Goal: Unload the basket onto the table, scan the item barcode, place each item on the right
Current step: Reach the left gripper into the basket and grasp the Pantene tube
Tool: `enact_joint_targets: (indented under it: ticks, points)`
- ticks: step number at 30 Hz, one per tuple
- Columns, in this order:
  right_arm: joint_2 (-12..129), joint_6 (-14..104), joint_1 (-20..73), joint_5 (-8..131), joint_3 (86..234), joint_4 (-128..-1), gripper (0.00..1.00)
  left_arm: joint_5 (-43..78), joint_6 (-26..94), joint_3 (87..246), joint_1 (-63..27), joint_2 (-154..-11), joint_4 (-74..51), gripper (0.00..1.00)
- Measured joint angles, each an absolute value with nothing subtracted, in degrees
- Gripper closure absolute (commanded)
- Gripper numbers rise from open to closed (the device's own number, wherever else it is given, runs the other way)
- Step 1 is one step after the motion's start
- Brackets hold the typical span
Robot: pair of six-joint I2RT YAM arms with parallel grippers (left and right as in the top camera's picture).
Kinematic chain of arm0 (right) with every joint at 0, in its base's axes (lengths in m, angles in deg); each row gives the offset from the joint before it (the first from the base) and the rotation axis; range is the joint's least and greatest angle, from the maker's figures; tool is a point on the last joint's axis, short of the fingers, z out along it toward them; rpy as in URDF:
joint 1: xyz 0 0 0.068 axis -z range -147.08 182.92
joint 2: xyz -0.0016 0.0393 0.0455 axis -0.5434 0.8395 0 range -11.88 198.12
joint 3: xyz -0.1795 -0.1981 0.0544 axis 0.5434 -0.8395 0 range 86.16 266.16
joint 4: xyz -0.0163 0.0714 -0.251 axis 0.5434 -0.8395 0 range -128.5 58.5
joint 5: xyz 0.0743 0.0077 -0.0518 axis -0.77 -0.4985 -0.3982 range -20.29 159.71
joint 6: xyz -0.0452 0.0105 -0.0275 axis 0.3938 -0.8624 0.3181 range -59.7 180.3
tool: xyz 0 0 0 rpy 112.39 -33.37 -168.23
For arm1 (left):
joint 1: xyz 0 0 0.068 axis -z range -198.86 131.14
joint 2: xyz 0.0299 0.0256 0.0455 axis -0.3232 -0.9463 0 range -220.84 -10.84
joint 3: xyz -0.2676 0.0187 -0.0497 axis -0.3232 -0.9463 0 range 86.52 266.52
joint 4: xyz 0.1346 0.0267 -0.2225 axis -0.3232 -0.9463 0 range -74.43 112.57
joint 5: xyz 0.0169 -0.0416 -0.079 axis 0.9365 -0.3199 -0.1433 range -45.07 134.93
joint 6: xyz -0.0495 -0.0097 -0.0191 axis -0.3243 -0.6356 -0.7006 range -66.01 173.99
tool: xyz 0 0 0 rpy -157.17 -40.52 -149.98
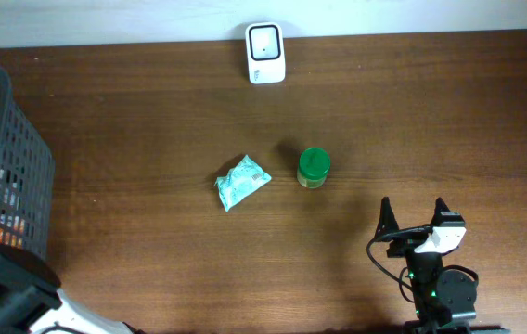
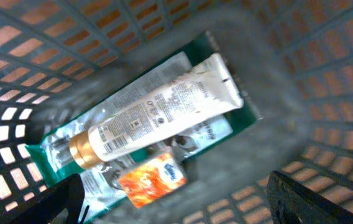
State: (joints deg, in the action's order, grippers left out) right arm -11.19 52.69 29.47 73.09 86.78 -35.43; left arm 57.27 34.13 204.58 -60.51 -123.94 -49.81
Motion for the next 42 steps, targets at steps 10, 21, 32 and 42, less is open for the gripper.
enact_joint_targets:
  ticks: [10,21,32,42]
  points:
    - [-11.2,52.7,29.5,73.1,86.8,-35.4,0.02,57.6,50.4,204.1,-60.8,-133.3,-45.0,0.11]
    - [-11.2,52.7,29.5,73.1,86.8,-35.4,0.02,57.7,65.9,192.1,-62.6,-136.0,-31.8,0.08]
    - [-11.2,52.7,29.5,73.1,86.8,-35.4,0.02,57.6,75.9,184.5,-63.8,-135.5,-24.1,0.63]
    - [-11.2,52.7,29.5,73.1,86.8,-35.4,0.02,60.6,77.2,184.4,-63.5,-135.1,-23.8,0.92]
